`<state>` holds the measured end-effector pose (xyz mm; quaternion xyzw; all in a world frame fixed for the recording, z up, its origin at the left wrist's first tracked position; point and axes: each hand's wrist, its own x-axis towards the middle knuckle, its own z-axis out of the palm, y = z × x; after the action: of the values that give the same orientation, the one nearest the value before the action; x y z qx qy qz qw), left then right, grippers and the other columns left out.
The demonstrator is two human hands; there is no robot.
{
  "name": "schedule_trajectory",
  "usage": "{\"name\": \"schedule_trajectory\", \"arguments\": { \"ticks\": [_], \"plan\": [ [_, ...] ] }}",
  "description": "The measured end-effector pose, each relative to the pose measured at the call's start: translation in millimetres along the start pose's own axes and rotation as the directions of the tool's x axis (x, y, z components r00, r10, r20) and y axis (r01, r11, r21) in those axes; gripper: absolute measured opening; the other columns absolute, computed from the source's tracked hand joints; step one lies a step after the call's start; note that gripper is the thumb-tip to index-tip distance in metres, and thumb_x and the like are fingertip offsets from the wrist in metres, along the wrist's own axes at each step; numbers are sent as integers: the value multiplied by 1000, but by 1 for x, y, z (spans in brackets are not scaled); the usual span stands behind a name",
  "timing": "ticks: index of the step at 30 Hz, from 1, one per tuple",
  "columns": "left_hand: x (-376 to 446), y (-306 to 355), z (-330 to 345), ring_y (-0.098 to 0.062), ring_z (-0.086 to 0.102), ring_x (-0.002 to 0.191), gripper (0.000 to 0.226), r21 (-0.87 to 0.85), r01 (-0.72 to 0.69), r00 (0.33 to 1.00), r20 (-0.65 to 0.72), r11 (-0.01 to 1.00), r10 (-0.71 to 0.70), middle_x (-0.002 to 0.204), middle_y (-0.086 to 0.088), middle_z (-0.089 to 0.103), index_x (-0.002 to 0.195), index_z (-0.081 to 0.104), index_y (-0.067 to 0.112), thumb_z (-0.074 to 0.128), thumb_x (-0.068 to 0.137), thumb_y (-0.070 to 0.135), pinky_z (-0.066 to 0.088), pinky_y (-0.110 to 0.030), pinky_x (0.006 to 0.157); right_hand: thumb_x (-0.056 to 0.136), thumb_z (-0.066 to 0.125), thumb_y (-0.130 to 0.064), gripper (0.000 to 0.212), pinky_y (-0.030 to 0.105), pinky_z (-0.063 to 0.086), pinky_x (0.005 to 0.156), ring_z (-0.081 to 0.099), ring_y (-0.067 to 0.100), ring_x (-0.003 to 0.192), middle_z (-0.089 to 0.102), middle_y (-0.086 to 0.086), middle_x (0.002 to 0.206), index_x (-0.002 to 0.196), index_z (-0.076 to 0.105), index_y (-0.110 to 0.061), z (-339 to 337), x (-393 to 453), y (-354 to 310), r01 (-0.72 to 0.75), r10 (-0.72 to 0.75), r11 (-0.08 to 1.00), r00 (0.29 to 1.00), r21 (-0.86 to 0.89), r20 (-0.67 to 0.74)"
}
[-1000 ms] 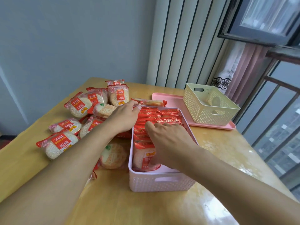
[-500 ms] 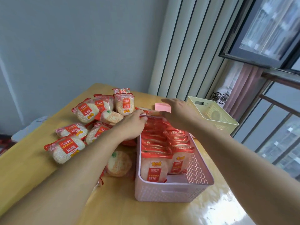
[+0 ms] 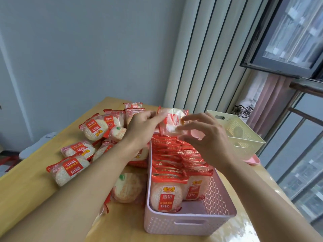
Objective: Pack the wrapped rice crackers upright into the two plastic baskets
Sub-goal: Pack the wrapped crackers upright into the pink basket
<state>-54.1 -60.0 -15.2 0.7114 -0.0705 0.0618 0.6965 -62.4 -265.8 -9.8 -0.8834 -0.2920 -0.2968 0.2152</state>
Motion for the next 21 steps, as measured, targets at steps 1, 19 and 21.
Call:
{"name": "schedule_trajectory", "arguments": {
  "ticks": [1, 19, 21],
  "plan": [
    [1, -1, 2, -22, 76, 82, 36, -17, -26, 1000, 0, 1000, 26, 88, -4, 78, 96, 74, 10, 64, 95, 45, 59, -49, 87, 76, 82, -39, 22, 28, 47, 91, 56, 8, 113, 64, -19, 120, 97, 76, -37, -4, -2, -1, -5, 5, 999, 1000, 33, 13],
    [-23, -3, 11, 0, -34, 145, 143, 843, -459, 758, 537, 282, -371, 160, 28, -28, 154, -15, 51, 69, 45, 92, -9, -44, 125, 64, 83, -41, 33, 45, 60, 81, 73, 16, 85, 77, -4, 92, 93, 73, -28, -90, -21, -3, -451, 250, 860, 780, 240, 574],
    [-26, -12, 14, -9, -45, 140, 154, 862, -486, 752, 496, 142, -434, 156, 19, -42, 149, -32, 45, 80, 49, 78, -15, -52, 123, 69, 86, -39, 27, 33, 58, 77, 69, 6, 79, 74, -14, 86, 91, 71, -33, -81, -24, -12, -367, 281, 930, 720, 4, 634]
  ]
}}
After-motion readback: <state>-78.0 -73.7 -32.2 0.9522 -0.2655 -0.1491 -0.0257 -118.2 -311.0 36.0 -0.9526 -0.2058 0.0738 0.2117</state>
